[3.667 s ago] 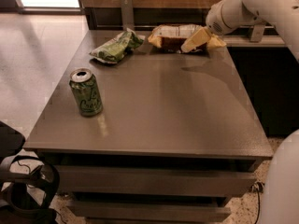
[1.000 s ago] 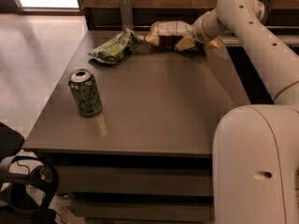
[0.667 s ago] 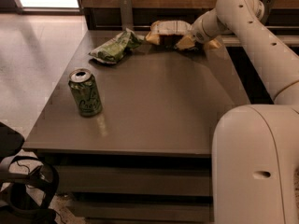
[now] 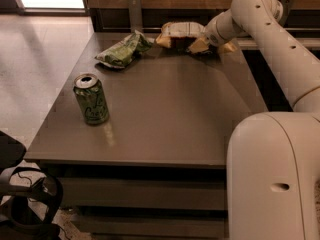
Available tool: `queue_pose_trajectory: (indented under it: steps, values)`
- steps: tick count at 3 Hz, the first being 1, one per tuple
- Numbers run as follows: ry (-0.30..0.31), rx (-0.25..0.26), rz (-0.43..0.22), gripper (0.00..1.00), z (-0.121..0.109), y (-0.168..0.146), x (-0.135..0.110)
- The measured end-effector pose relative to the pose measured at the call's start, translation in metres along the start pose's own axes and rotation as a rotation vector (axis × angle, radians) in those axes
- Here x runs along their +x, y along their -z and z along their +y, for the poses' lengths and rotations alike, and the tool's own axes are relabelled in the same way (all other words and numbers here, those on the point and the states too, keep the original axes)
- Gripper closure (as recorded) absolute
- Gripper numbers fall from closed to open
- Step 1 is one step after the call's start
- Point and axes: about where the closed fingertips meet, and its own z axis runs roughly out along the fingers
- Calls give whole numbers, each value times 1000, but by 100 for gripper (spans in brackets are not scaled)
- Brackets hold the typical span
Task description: Move brown chip bag near green can
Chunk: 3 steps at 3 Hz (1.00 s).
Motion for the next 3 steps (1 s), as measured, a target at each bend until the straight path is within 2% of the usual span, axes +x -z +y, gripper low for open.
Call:
queue_pose_trajectory:
  steps: [3]
  values:
    - [0,0,0,100,0,0,0]
